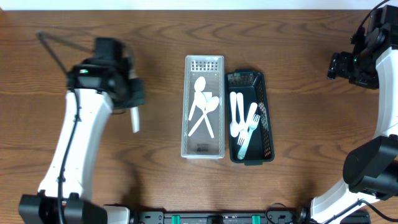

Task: Pack container
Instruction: 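Carry the spoon right and release it into the grey basket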

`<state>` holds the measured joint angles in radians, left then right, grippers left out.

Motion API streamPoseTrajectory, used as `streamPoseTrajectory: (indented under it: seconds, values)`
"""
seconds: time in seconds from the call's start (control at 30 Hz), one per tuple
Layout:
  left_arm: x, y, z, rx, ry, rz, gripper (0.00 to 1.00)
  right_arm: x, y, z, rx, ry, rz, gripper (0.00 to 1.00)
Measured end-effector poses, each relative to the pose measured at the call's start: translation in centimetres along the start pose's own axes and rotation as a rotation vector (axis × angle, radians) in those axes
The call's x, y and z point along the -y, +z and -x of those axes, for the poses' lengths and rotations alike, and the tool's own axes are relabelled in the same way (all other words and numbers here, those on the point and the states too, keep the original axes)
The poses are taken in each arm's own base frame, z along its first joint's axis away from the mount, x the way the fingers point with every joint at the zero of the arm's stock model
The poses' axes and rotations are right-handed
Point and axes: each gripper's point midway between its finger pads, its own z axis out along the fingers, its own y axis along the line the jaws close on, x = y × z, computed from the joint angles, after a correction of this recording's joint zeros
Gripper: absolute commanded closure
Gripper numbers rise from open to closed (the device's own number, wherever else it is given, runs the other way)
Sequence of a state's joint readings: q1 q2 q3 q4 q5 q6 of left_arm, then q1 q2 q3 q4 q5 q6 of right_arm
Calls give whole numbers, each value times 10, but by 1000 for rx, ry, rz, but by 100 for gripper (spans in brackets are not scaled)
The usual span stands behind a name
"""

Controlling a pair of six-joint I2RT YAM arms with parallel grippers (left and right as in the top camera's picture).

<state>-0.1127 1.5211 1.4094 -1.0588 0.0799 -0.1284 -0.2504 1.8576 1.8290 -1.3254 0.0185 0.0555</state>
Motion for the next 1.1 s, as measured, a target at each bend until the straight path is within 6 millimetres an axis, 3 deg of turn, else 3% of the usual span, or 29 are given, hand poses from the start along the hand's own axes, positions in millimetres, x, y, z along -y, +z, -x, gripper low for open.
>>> streamPoseTrajectory:
  seconds: [0.17,0.3,0.4,0.53,0.6,0.7,0.9,1.03,1.1]
  values:
    - [99,-21,10,130,182,-138,91,0,0,1,5,0,0,18]
    - [143,-17,2,141,247,-203,90,0,0,1,5,0,0,18]
    - [164,4,-6,95,278,-208,89,0,0,1,5,0,0,18]
    - [168,51,-19,-20,284,-158,83,0,0,1,5,0,0,18]
    - [166,73,-25,-74,282,-131,73,0,0,1,5,0,0,18]
    - [166,89,-29,-105,286,-115,64,0,0,1,5,0,0,18]
    - [165,75,-20,-59,316,-114,50,0,0,2,8,-1,0,18]
    - [158,41,8,68,311,-96,30,-1,0,10,40,-8,2,15]
    - [146,17,25,150,285,-80,10,-2,-1,17,71,-13,4,13]
